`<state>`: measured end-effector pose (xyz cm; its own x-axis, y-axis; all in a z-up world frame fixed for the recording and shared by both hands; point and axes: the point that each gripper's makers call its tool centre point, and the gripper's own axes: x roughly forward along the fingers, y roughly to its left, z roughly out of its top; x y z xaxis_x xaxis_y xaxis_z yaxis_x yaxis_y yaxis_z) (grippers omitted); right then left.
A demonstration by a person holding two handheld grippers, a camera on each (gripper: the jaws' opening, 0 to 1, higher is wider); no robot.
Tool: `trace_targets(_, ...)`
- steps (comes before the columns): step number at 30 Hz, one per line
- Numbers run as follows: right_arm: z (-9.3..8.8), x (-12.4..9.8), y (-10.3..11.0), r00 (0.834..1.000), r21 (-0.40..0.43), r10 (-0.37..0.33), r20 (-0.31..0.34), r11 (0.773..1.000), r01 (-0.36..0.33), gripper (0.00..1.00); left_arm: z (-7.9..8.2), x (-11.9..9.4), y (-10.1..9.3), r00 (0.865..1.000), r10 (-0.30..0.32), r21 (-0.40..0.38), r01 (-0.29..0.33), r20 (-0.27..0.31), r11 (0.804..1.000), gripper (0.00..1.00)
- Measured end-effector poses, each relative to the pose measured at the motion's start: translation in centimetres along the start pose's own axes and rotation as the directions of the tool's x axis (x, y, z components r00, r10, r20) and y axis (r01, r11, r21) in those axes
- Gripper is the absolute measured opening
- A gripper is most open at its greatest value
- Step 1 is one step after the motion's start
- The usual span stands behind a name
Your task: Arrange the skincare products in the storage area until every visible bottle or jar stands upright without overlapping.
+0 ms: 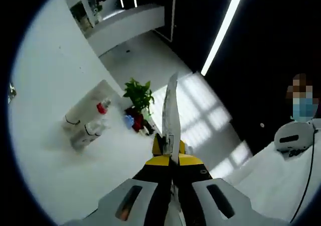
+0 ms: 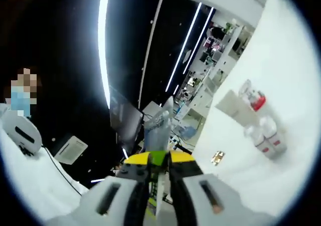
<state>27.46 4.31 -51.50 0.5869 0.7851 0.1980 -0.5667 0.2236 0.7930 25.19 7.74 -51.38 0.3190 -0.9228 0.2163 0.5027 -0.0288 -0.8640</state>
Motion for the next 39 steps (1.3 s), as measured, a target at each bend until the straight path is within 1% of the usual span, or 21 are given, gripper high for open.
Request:
trace_targets(3,-0.7,-0.1,-0.3,1.0,0.022,-0.003,-0.005,1.0,0.004,0.15,0.4,-0.2,-0.2,1.0,-0.002,-0.005,0.002,0.014,1.0,0.0)
trace_targets(5,-0.8,-0.1,-0.2,1.0,0.049,0.004,0.01,0.999,-0.004,0.14,0.6,-0.2,-0.3,1.0,-0.002,-0.007,0.002,0.023,1.0,0.0)
trace_targets(8,-0.7,-0.2,-0.4,1.0,0.064,0.006,0.025,0.998,-0.007,0.13,0.7,-0.2,-0.4,1.0,-0.002,-0.006,0.002,0.023,1.0,0.0)
trace_targets(11,-0.5,-0.2,-0.3,0.999,0.076,0.009,0.04,0.997,-0.012,0.08,0.7,-0.2,-0.2,1.0,0.008,-0.009,-0.008,0.028,1.0,0.0)
trace_targets(12,-0.2,-0.3,0.0,0.998,0.078,0.025,0.057,0.996,-0.029,0.04,0.9,-0.4,0.0,0.999,0.011,-0.018,-0.011,0.039,1.0,0.0)
trace_targets(13,0.0,-0.3,0.3,0.997,0.089,0.041,0.067,0.995,-0.047,0.02,0.9,-0.4,0.1,0.999,0.02,-0.024,-0.019,0.04,1.0,0.0)
trace_targets(14,-0.1,-0.3,0.5,0.997,0.084,0.045,0.066,0.995,-0.05,0.02,0.9,-0.5,0.4,0.999,0.034,-0.016,-0.033,0.041,0.999,0.0)
trace_targets(16,0.0,-0.4,0.6,0.996,0.07,0.052,0.074,0.996,-0.057,0.01,0.9,-0.4,0.2,0.999,0.028,-0.022,-0.027,0.043,0.999,0.0)
trace_targets(17,0.0,-0.4,0.9,0.995,0.075,0.063,0.082,0.995,-0.069,0.01,0.9,-0.4,0.0,0.999,0.03,-0.014,-0.029,0.043,0.999,0.0)
trace_targets(19,0.0,-0.6,1.1,0.993,0.08,0.064,0.097,0.994,-0.071,0.01,0.9,-0.2,0.1,0.998,0.049,0.01,-0.049,0.034,0.999,0.0)
trace_targets(20,0.0,-0.6,1.2,0.993,0.084,0.067,0.102,0.994,-0.075,0.01,0.8,-0.2,0.3,0.998,0.065,0.028,-0.066,0.028,0.997,0.0)
trace_targets(21,-0.1,-0.7,1.3,0.992,0.087,0.068,0.107,0.993,-0.077,0.01,0.7,-0.2,0.7,0.995,0.097,0.065,-0.098,0.016,0.993,0.0)
trace_targets(23,-0.1,-0.7,1.6,0.991,0.083,0.063,0.116,0.994,-0.072,0.01,0.5,-0.1,0.8,0.993,0.116,0.076,-0.117,0.009,0.99,0.05)
trace_targets(26,0.1,-0.7,1.8,0.989,0.087,0.065,0.135,0.993,-0.077,0.01,0.0,-0.1,0.6,0.994,0.112,0.09,-0.111,-0.007,0.99,0.12)
trace_targets(28,0.5,-0.8,1.8,0.985,0.109,0.061,0.164,0.991,-0.08,0.01,-0.9,-0.3,0.8,0.992,0.124,0.091,-0.121,-0.029,0.988,0.15)
trace_targets(29,0.6,-0.8,1.7,0.983,0.112,0.061,0.17,0.99,-0.081,0.01,-1.4,-0.5,1.1,0.989,0.144,0.091,-0.14,-0.04,0.986,0.17)
trace_targets(31,0.7,-0.9,1.6,0.983,0.112,0.053,0.175,0.991,-0.074,0.01,-2.1,-0.7,1.2,0.988,0.147,0.084,-0.143,-0.047,0.986,0.15)
trace_targets(32,0.6,-0.9,1.5,0.984,0.111,0.049,0.171,0.991,-0.069,0.01,-2.3,-0.9,1.2,0.989,0.143,0.074,-0.14,-0.043,0.987,0.13)
trace_targets(35,0.2,-0.9,1.5,0.987,0.104,0.036,0.155,0.993,-0.053,0.01,-2.5,-1.4,0.9,0.99,0.136,0.048,-0.135,-0.02,0.99,0.08)
trace_targets(39,-0.3,-0.9,1.4,0.991,0.075,0.006,0.134,0.997,-0.017,0.01,-2.7,-1.7,0.7,0.99,0.143,0.036,-0.142,-0.015,0.989,0.03)
